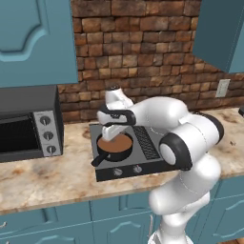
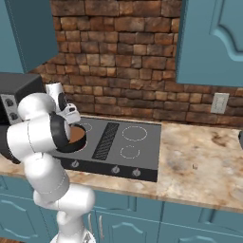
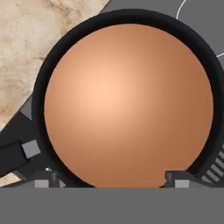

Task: Pick up the sugar cube(s) and place them in the saucepan with hot chocolate.

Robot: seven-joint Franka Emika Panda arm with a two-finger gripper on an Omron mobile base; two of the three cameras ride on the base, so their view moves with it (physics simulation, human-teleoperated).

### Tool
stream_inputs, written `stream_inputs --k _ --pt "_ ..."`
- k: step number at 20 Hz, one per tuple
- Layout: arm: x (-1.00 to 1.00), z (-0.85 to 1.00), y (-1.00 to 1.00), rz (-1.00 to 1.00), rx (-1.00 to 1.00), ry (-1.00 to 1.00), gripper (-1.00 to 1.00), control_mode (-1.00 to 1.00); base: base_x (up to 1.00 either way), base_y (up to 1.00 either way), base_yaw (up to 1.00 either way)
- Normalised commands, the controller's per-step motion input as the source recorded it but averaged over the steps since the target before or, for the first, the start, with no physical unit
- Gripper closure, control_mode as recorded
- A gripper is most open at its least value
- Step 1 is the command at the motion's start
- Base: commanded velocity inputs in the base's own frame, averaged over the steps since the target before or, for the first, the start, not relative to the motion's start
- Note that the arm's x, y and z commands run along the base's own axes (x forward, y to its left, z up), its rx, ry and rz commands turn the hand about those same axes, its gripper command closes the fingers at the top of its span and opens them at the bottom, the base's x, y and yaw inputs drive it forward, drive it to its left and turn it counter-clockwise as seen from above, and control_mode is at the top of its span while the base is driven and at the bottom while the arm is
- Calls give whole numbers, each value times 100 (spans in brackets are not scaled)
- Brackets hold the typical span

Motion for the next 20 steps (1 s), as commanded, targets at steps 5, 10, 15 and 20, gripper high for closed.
stream_inputs --k 5,10,15,20 --pt "-20 31 -91 -36 0 0 -100 -100 0 0 0" --pt "-3 30 -100 -49 0 0 -100 -100 0 0 0" --pt "0 19 -100 -51 0 0 -100 -100 0 0 0" --pt "-28 0 -100 -47 0 -5 -100 -100 0 0 0"
